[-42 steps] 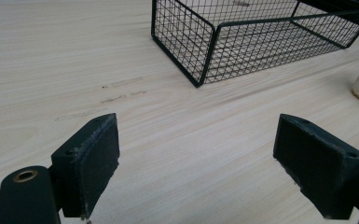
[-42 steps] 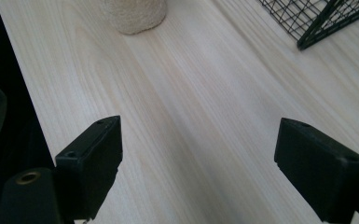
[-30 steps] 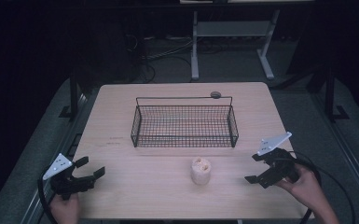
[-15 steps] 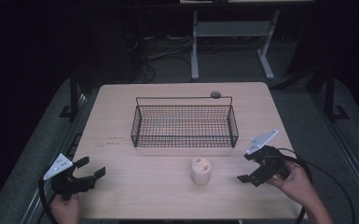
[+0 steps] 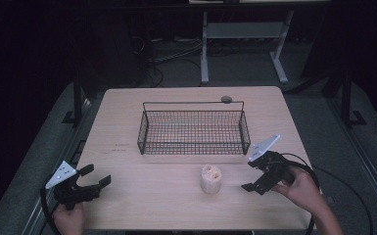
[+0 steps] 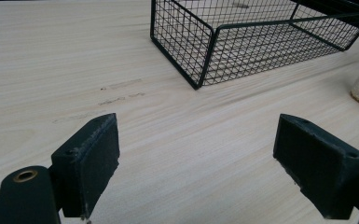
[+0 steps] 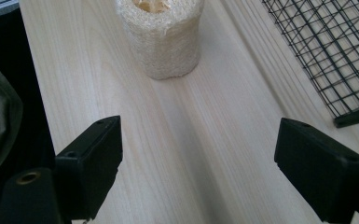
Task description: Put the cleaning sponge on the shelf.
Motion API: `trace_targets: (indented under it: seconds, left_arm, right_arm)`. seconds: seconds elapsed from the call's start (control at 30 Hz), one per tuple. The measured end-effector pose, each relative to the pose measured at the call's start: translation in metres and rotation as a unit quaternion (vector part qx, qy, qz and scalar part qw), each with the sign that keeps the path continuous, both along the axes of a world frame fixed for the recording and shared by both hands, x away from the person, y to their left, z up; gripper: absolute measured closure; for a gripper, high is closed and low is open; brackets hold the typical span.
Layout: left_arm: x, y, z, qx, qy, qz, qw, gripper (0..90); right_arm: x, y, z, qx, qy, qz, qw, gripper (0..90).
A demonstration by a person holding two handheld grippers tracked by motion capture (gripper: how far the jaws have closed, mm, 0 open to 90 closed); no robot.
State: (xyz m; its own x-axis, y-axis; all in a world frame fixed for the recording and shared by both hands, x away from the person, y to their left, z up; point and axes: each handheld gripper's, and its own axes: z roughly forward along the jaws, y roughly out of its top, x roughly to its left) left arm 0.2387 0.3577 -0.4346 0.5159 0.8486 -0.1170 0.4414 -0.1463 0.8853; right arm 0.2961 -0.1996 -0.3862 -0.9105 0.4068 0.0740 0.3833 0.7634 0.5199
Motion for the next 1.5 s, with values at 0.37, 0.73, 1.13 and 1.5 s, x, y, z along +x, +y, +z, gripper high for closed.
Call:
trace_targets:
  seconds: [0.37,0.73,1.13,1.5]
  left_arm:
    - [0.0,0.0,0.0,-0.001,0.0,0.0,1.0,13.8]
    - [0.0,0.0,0.0,-0.003,-0.002,0.0,1.0,13.8]
    - [0.001,0.0,0.0,-0.003,-0.002,-0.001,1.0,13.8]
    - [0.001,0.0,0.001,-0.006,-0.002,0.001,1.0,13.8]
  right_arm:
    - [0.006,0.014,0.003,-0.004,-0.001,0.018,0.9998,14.6]
    - [0.01,0.03,0.001,-0.007,0.005,0.032,0.9995,14.6]
    - [0.014,0.045,0.003,-0.007,0.006,0.05,0.9987,14.6]
    - [0.018,0.058,0.002,-0.011,0.011,0.064,0.9978,14.6]
